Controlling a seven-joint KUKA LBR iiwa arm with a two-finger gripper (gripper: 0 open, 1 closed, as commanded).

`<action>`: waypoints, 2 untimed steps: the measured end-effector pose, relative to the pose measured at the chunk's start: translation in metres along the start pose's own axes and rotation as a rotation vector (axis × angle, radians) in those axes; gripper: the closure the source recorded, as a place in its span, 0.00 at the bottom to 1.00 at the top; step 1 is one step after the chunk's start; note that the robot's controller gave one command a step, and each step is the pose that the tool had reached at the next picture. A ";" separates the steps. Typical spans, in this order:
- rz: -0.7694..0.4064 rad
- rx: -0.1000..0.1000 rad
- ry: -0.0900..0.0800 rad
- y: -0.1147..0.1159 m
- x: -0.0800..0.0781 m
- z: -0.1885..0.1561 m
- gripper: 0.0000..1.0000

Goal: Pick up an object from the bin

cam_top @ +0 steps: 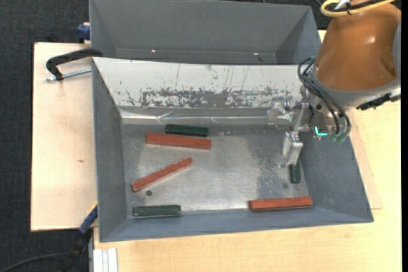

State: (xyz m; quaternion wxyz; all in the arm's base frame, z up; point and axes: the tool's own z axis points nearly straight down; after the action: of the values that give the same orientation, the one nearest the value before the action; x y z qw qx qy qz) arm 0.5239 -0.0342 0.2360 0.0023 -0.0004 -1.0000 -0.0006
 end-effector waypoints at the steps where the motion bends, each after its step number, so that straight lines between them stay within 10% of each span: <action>1: -0.010 0.000 -0.003 -0.025 -0.072 0.169 0.00; 2: 0.251 0.001 -0.013 -0.063 -0.077 0.133 0.00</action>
Offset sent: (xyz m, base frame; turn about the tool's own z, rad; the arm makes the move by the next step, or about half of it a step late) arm 0.0717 -0.0253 -0.1660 -0.0113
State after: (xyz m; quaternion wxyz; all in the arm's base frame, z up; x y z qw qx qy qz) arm 0.6003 -0.0969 0.1025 -0.0044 -0.1258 -0.9921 0.0002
